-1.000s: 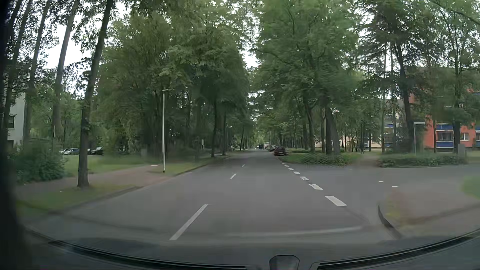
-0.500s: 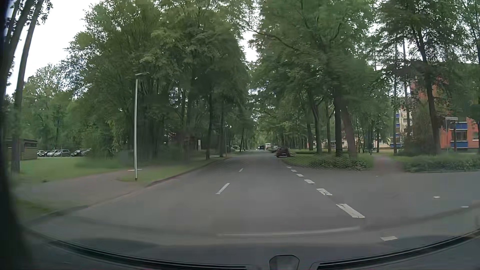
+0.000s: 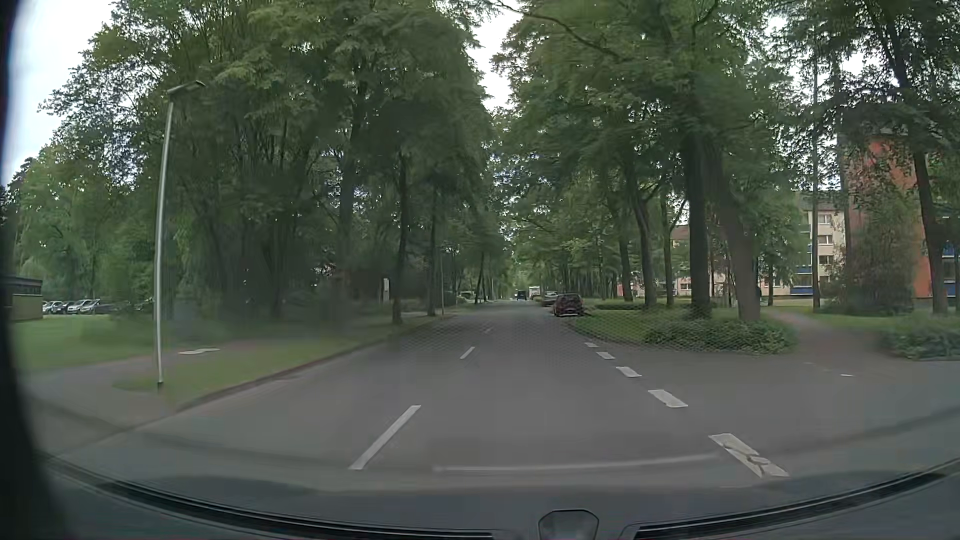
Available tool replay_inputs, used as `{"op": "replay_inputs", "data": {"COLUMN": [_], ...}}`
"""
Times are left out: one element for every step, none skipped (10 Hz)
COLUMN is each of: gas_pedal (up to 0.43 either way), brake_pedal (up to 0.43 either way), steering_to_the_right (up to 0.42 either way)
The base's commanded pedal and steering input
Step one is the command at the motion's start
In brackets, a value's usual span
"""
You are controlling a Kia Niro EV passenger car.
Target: Follow the waypoints while adhering to traffic rules and regulations
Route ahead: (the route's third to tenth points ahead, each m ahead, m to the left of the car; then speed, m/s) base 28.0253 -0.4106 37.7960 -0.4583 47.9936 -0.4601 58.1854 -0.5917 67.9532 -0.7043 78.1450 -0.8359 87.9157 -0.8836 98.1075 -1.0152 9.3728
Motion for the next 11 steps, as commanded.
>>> {"op": "replay_inputs", "data": {"gas_pedal": [0.228,0.228,0.228,0.228,0.228,0.228,0.228,0.228,0.228,0.228,0.228], "brake_pedal": [0.006,0.006,0.006,0.006,0.006,0.006,0.006,0.006,0.006,0.006,0.006], "steering_to_the_right": [0.005,0.004,0.004,0.004,0.004,0.004,0.004,0.004,0.004,0.002,0.0]}}
